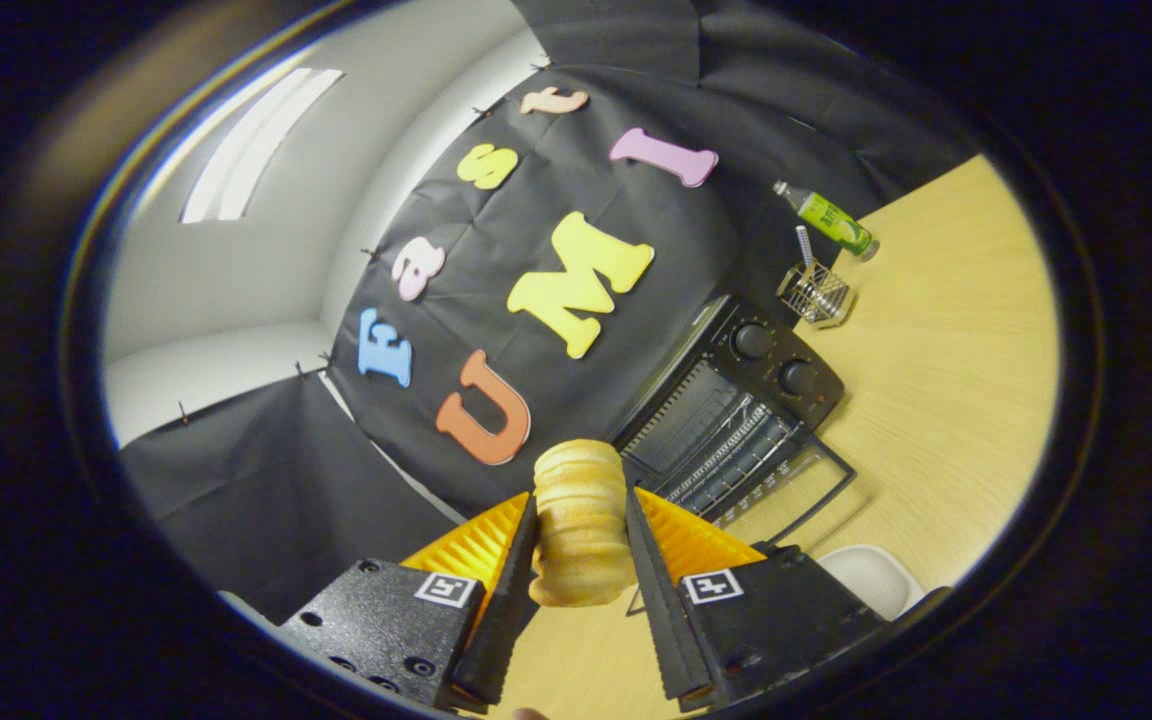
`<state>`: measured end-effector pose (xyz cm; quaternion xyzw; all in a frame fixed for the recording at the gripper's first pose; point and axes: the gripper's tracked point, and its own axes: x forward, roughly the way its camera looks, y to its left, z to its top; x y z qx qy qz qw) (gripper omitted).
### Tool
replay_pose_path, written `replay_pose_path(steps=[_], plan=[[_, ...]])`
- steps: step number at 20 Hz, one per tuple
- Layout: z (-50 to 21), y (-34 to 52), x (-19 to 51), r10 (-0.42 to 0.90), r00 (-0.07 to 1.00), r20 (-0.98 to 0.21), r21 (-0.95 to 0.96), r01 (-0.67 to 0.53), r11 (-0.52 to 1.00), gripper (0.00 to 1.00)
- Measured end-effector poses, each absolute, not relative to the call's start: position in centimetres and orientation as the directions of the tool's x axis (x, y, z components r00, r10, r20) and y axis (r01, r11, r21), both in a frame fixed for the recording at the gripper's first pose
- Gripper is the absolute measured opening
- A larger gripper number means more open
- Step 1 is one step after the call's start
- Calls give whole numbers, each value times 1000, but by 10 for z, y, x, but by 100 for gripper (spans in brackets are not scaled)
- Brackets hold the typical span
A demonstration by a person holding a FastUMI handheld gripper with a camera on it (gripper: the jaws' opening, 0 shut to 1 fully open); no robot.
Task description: Open the toaster oven, put the food inside, and close the toaster oven door.
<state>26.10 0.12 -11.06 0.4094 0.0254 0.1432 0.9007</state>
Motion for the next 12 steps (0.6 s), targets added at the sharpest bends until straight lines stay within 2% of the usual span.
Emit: replay_pose_path(steps=[5,12], plan=[[-138,13,302,323,946,12,770,-215,601,61],[-174,-2,401,248,964,-93,667,-125,734,61]])
